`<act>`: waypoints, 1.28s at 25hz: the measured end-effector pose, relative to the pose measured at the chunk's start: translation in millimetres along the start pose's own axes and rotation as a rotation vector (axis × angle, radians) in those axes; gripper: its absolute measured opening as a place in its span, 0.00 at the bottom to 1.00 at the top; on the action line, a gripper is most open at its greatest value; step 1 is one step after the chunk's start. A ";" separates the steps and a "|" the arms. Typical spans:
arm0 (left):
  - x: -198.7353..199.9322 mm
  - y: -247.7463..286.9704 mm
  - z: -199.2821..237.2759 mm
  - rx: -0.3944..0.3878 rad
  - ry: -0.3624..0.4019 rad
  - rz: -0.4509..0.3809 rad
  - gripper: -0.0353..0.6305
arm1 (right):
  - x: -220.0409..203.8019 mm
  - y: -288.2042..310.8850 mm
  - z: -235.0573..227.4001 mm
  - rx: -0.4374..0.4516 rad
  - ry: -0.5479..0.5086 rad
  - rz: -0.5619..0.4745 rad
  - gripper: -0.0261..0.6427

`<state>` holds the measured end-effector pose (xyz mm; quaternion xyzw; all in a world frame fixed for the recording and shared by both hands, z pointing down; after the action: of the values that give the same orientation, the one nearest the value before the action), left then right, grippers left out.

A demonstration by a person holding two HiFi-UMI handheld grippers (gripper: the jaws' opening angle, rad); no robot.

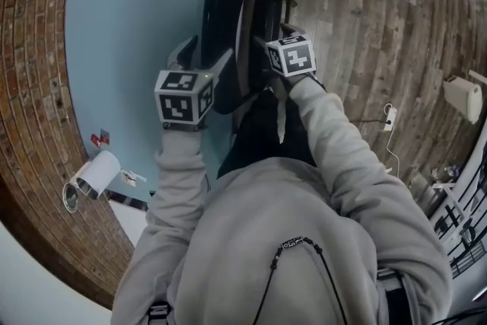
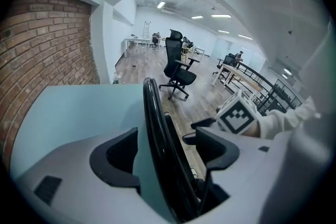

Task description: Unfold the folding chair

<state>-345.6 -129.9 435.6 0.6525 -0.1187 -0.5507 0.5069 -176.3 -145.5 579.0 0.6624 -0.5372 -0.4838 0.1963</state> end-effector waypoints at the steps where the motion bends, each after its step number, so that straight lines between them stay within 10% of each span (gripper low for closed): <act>1: -3.1 3.7 -0.6 -0.015 -0.005 0.022 0.55 | -5.5 9.0 -0.5 -0.006 0.005 0.027 0.52; 11: -18.8 30.1 -10.1 -0.138 -0.049 0.148 0.53 | -35.6 88.5 -12.4 -0.126 0.102 0.197 0.52; 15: -24.5 33.3 -4.7 -0.092 -0.002 0.198 0.34 | -41.1 104.0 -15.7 -0.191 0.130 0.240 0.52; 20: -25.4 34.3 -0.7 -0.132 -0.029 0.207 0.22 | -40.7 125.8 -12.5 -0.108 0.155 0.254 0.33; 32: -28.7 32.3 -0.1 -0.109 -0.095 0.182 0.18 | -36.5 112.7 -23.5 -0.072 0.145 0.233 0.30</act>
<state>-343.0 -124.2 478.3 0.5837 -0.1715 -0.5383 0.5832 -213.4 -157.6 693.2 0.6212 -0.5772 -0.4276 0.3132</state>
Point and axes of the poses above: the fingertips, and each gripper's own axes: y forward along the fingers, z to its left, x out of its top, the point moved 7 cm from there along -y, backward along the fingers, and after that the axes turned 6 degrees about y, right-handed, at the moved point
